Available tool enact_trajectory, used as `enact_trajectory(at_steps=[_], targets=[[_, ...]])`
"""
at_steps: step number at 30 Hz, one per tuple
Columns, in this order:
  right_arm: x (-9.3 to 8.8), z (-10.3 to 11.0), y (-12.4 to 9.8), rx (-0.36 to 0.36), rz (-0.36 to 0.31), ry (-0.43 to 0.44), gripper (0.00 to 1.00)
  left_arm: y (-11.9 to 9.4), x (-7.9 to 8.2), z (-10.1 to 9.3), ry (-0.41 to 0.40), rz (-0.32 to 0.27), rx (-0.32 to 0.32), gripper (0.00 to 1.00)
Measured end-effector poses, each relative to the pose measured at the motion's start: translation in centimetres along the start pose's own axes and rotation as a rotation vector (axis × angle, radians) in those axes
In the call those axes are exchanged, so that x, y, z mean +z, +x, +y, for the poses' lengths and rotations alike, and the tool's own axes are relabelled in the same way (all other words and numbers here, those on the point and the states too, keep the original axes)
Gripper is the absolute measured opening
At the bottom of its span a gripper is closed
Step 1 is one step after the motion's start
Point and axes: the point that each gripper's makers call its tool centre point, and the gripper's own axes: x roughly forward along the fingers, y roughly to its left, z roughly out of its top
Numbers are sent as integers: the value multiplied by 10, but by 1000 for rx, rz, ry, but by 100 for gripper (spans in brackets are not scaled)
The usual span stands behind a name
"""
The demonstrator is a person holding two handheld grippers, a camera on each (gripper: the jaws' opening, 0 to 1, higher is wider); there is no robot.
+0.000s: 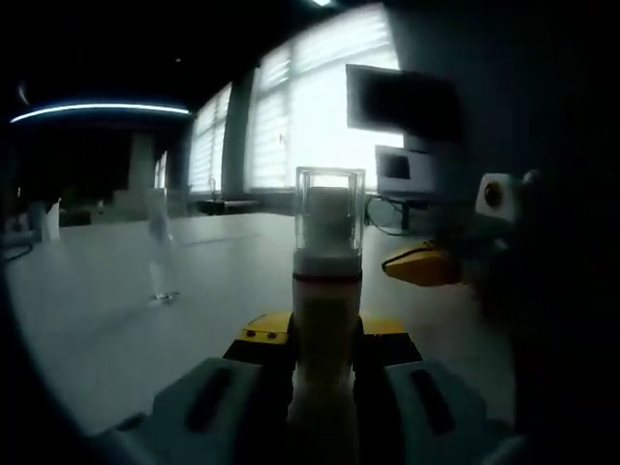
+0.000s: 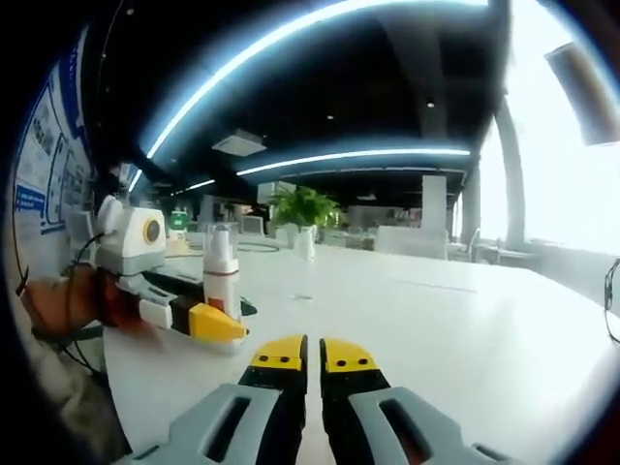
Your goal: Clamp pump bottle remove cover press pump head put on cover
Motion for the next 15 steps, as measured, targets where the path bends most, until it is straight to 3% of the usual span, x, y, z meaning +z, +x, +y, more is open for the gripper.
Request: enact_trajectory(at_steps=[5, 15], targets=[[23, 17, 0, 34, -31, -15, 4, -1, 0, 0, -23, -3, 1, 13], [49, 51, 4, 115, -48, -2, 11, -2, 0, -2, -28, -6, -12, 14]])
